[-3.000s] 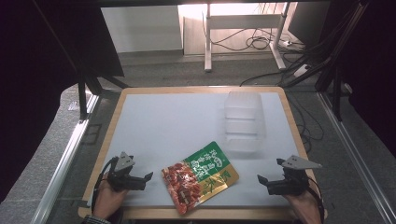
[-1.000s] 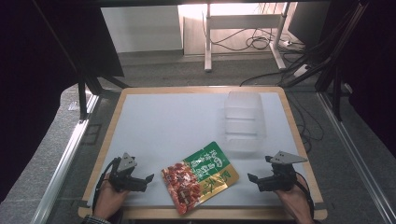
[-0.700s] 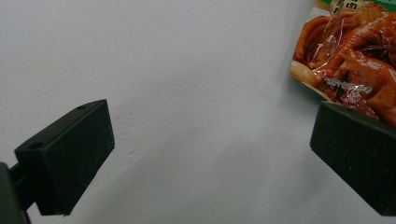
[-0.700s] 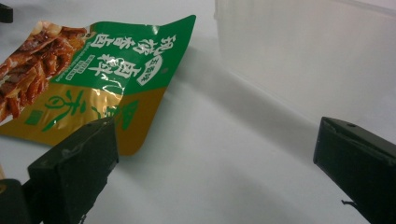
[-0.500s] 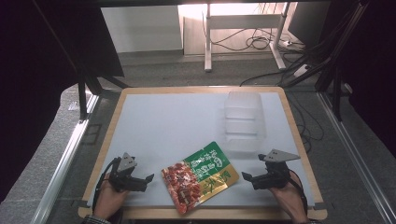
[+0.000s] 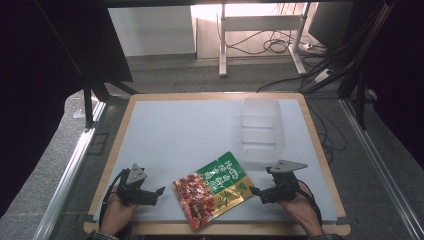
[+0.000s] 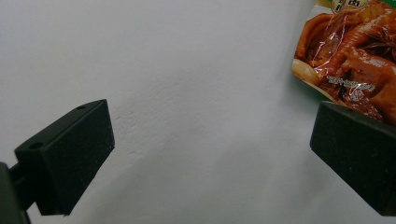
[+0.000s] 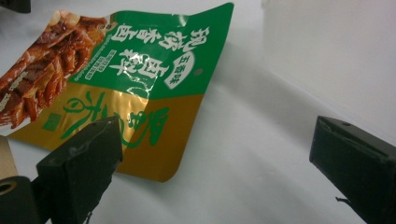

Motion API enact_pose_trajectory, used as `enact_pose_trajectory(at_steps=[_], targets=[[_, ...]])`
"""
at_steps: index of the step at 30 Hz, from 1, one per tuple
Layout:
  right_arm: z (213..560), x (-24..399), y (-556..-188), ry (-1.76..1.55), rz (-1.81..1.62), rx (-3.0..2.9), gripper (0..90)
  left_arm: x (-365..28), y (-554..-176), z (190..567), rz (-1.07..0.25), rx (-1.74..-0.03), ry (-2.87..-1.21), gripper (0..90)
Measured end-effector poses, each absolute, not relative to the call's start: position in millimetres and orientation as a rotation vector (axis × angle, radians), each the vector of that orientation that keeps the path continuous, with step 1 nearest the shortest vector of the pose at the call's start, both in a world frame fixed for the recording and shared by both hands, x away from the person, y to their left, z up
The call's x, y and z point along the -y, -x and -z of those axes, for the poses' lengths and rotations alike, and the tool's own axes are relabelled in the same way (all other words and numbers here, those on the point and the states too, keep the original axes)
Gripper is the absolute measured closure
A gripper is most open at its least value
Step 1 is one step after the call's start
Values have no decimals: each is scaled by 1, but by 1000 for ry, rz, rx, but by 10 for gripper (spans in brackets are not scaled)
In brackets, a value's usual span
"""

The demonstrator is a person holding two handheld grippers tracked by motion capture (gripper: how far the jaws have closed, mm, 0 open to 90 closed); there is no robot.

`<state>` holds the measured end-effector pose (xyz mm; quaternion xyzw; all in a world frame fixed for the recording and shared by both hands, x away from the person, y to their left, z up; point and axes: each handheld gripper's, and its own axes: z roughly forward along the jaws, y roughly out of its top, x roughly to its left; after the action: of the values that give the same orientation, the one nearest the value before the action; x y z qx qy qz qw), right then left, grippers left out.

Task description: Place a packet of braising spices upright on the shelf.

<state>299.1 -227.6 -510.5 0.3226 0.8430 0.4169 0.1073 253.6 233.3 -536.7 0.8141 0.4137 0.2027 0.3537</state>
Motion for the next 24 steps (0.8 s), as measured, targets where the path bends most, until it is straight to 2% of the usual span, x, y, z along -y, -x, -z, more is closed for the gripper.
enact_pose_trajectory(at_steps=[9,24], targets=[[509,213,-301,-970,-1237,-2462,41,-233,-254,537,-525,-1068,-2112,0],[514,196,-310,-963,-1160,-2555,210,-232,-254,537,-527,-1068,-2116,0]])
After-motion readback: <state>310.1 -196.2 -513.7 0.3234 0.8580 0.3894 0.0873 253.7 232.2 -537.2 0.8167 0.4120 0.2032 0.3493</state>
